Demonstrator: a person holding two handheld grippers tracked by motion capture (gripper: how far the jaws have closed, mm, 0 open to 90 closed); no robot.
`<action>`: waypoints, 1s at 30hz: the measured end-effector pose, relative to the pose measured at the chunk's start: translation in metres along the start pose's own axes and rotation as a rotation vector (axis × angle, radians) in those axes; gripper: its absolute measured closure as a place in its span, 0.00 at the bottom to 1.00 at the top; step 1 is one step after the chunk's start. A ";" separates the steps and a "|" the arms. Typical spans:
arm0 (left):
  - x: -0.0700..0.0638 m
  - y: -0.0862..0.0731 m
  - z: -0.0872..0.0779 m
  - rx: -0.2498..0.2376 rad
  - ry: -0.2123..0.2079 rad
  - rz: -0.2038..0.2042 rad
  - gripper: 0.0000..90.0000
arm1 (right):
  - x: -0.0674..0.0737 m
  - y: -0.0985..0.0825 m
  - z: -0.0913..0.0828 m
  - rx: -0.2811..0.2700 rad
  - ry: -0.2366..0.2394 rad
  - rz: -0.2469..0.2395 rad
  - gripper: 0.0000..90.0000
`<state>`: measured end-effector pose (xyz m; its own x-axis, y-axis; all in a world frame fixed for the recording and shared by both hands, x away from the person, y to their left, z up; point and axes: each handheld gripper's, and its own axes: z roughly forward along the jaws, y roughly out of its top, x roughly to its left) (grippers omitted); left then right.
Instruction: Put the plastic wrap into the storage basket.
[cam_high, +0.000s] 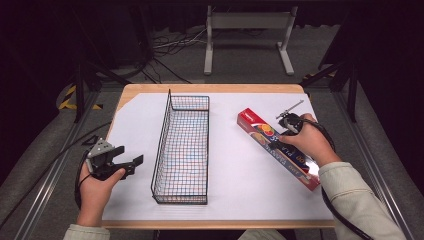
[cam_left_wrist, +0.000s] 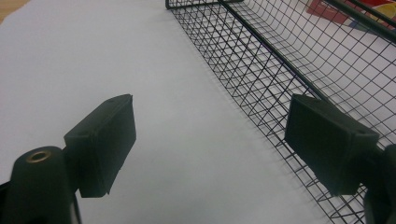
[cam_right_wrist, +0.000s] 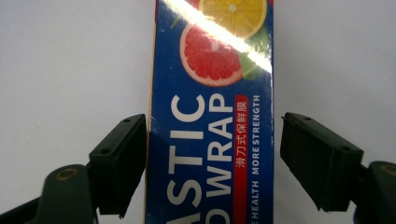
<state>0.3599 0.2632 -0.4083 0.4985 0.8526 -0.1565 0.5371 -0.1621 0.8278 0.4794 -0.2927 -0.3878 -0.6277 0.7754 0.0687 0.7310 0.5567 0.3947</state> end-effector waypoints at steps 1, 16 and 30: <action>0.000 0.000 0.000 0.000 0.000 0.000 0.19 | 0.000 0.000 0.000 0.000 0.000 0.000 0.27; 0.000 -0.001 0.000 0.002 -0.002 -0.001 0.19 | 0.008 0.001 0.015 0.159 -0.029 -0.102 0.36; 0.000 -0.001 -0.001 -0.004 -0.001 0.000 0.19 | 0.013 0.001 0.013 0.160 -0.086 0.022 0.44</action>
<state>0.3588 0.2641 -0.4088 0.4990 0.8522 -0.1574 0.5349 -0.1599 0.8297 0.4756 -0.2785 -0.3980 -0.5906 0.8069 -0.0051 0.7822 0.5740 0.2423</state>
